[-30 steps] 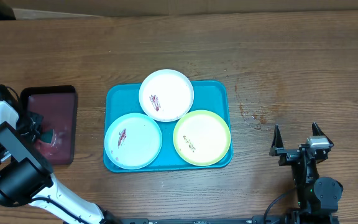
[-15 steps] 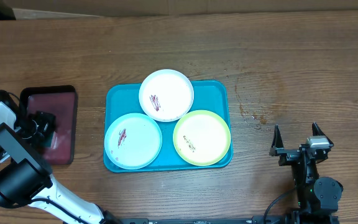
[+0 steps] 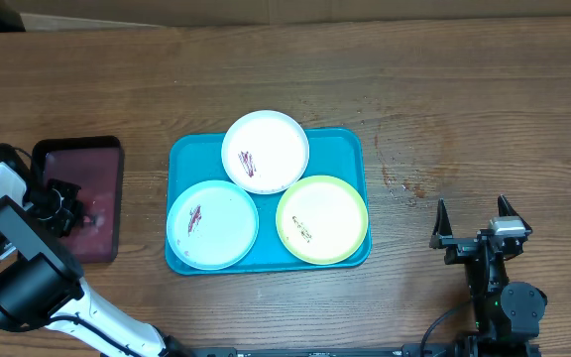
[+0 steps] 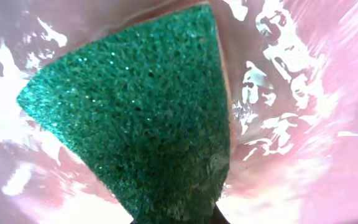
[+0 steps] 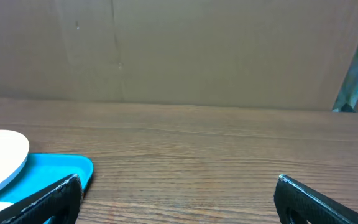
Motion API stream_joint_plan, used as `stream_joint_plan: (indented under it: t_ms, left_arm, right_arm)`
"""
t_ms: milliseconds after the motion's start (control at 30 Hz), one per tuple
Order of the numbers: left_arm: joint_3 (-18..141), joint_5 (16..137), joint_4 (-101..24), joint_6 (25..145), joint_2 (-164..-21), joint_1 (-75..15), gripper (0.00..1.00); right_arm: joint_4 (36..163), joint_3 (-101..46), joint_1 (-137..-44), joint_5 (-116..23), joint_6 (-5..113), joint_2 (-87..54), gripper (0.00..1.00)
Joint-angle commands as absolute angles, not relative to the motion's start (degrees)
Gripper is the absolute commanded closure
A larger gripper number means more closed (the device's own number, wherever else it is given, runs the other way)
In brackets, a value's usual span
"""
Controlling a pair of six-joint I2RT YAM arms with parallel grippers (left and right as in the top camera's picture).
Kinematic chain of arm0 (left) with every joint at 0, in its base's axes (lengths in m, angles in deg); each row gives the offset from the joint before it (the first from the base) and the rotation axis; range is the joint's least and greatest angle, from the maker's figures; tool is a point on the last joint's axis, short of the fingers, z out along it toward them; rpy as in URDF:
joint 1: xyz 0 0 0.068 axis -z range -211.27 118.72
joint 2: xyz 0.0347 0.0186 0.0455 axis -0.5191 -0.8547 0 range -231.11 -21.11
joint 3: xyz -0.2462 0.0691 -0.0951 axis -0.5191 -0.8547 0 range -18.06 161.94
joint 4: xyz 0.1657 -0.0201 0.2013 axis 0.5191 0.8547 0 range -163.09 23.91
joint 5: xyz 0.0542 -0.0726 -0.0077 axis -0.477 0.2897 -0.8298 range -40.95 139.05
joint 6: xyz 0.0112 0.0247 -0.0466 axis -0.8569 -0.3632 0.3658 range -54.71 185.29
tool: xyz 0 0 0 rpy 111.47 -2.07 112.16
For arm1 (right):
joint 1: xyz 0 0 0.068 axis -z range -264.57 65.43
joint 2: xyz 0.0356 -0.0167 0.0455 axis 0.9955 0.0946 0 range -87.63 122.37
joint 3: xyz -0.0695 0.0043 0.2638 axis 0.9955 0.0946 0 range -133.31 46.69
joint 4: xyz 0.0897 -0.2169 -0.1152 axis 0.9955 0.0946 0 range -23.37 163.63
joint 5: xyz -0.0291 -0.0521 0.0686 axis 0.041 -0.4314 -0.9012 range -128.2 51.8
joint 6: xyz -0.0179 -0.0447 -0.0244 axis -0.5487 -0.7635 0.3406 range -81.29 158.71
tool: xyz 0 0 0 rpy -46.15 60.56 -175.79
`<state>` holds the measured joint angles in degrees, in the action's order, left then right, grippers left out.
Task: Clean dirty plates on tray and stack at the side
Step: 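Lower the left gripper and grasp the green sponge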
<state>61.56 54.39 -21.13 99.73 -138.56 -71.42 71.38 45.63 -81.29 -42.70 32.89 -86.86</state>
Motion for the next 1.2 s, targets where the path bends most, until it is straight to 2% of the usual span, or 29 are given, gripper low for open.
stream_joint_plan:
  t_ms: [0, 33, 433, 467, 567, 700, 933, 1167]
  left_arm:
    - [59.85, 53.37, -22.4, 100.01, -141.33, -70.63, 0.5]
    - [59.85, 52.62, -22.77, 99.99, -141.33, -70.63, 0.02]
    - [59.85, 40.95, -27.53, 99.99, -141.33, -70.63, 0.0]
    - [59.85, 40.97, -27.51, 99.99, -141.36, -70.63, 0.07]
    - [59.85, 41.02, -27.27, 99.99, -141.36, -70.63, 0.48]
    - [59.85, 41.3, -26.26, 99.99, -141.36, -70.63, 0.96]
    - [61.38, 44.21, -23.16, 99.99, -141.31, -70.69, 0.96]
    - [73.86, 47.16, -9.48, 100.01, -141.31, -70.67, 0.96]
  right_arm:
    - [71.18, 46.2, -81.18, -42.76, 32.89, -87.4, 0.0]
    - [71.18, 46.2, -81.18, -42.76, 32.89, -87.4, 0.0]
    - [71.18, 46.2, -81.18, -42.76, 32.89, -87.4, 0.0]
    - [71.18, 46.2, -81.18, -42.76, 32.89, -87.4, 0.0]
    - [71.18, 46.2, -81.18, -42.76, 32.89, -87.4, 0.0]
    - [71.18, 46.2, -81.18, -42.76, 32.89, -87.4, 0.0]
    - [71.18, 46.2, -81.18, -42.76, 32.89, -87.4, 0.0]
    - [71.18, 46.2, -81.18, -42.76, 32.87, -87.4, 0.0]
